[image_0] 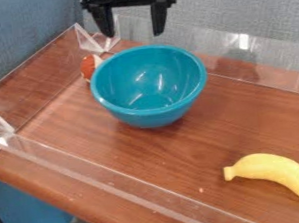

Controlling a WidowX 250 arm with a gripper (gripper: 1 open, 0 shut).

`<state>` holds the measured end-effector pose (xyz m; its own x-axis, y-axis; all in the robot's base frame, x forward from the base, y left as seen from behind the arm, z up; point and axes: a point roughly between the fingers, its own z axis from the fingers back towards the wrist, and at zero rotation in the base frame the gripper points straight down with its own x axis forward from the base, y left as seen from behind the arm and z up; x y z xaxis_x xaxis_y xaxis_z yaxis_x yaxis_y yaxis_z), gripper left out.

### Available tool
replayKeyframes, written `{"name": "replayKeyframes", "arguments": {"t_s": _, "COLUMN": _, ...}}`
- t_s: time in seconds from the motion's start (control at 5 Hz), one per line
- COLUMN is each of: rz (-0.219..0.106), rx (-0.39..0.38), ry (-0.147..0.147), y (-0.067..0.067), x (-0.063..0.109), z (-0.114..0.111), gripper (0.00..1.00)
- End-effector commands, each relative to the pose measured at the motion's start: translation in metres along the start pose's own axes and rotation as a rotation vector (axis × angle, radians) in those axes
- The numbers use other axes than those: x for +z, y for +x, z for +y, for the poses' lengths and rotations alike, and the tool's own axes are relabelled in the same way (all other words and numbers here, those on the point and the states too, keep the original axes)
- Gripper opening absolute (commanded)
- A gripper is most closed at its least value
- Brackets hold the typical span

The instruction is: Put the mushroom in the blue bowl

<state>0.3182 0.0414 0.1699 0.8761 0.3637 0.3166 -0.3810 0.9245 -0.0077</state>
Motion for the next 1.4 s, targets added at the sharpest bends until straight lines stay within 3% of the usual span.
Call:
{"name": "replayKeyframes", "arguments": {"t_s": 0.0, "rz": -0.048, "rx": -0.058, "ry": -0.030, "y": 0.009, "x": 0.013, "z": -0.005, "gripper": 1.00}}
{"name": "replayKeyframes", "arguments": {"t_s": 0.2, "rz": -0.048, "rx": -0.104, "ry": -0.041, "y": 0.011, "x": 0.012, "z": -0.005, "gripper": 1.00}}
{"name": "replayKeyframes", "arguments": {"t_s": 0.6, "rz": -0.048, "rx": -0.138, "ry": -0.043, "y": 0.002, "x": 0.018, "z": 0.008, "gripper": 1.00}}
{"name": "replayKeyframes", "arguments": {"t_s": 1.2, "rz": -0.062, "rx": -0.175, "ry": -0.071, "y": -0.007, "x": 0.021, "z": -0.009, "gripper": 1.00}}
